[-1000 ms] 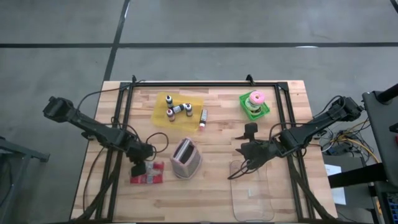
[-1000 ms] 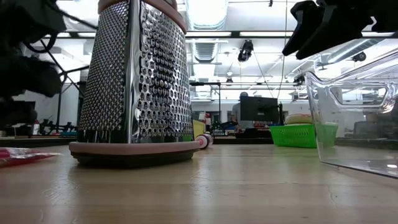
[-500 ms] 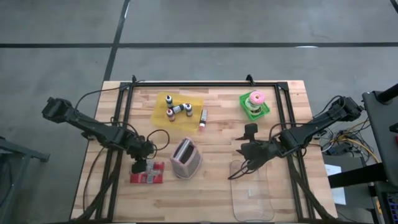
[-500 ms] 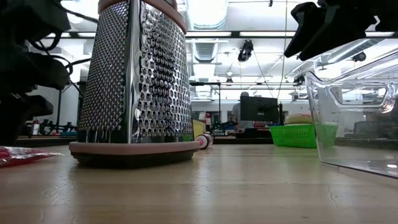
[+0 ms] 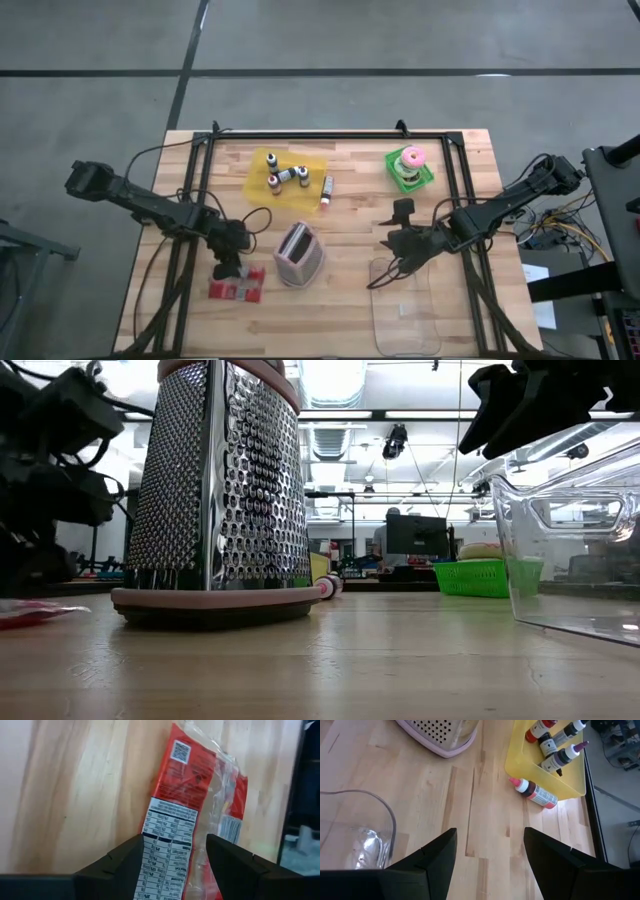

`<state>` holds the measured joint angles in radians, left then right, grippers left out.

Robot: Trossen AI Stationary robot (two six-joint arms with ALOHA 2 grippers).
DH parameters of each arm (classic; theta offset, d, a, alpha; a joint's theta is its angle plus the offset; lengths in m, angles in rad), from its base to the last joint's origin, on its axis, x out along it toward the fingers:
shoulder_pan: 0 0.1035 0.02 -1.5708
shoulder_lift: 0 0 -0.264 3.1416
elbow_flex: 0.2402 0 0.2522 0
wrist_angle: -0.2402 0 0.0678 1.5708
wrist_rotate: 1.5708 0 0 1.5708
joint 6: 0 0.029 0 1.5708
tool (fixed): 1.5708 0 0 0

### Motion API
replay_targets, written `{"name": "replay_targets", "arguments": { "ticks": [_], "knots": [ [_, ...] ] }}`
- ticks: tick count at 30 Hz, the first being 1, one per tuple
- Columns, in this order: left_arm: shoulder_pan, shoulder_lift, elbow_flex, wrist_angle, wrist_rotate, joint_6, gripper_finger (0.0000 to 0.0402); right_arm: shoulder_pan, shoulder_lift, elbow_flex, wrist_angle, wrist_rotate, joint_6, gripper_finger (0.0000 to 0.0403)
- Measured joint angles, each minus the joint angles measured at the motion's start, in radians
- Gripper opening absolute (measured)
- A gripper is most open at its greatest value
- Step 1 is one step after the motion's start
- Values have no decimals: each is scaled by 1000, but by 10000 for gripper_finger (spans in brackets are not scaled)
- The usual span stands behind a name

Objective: Pick & Place Food Item
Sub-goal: Put the popcorn bag into the transparent bin

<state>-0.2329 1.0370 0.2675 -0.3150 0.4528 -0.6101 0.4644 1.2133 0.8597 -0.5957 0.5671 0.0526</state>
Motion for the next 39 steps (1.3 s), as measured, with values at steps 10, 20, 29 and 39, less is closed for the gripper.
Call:
{"name": "replay_targets", "arguments": {
  "ticks": [10, 20, 29, 39],
  "knots": [
    [-3, 1, -26, 90, 42, -34, 223, 0, 0, 0, 0, 8, -3, 226],
    [-19, 14, -27, 99, 7, -38, 223, -1, 0, 0, 0, 12, -2, 226],
    [-108, 128, -25, 246, 34, -93, 223, 0, 0, 0, -1, 34, -3, 226],
    [-218, 271, -7, 435, 97, -166, 223, 0, 0, 1, -3, 42, -7, 226]
  ]
}}
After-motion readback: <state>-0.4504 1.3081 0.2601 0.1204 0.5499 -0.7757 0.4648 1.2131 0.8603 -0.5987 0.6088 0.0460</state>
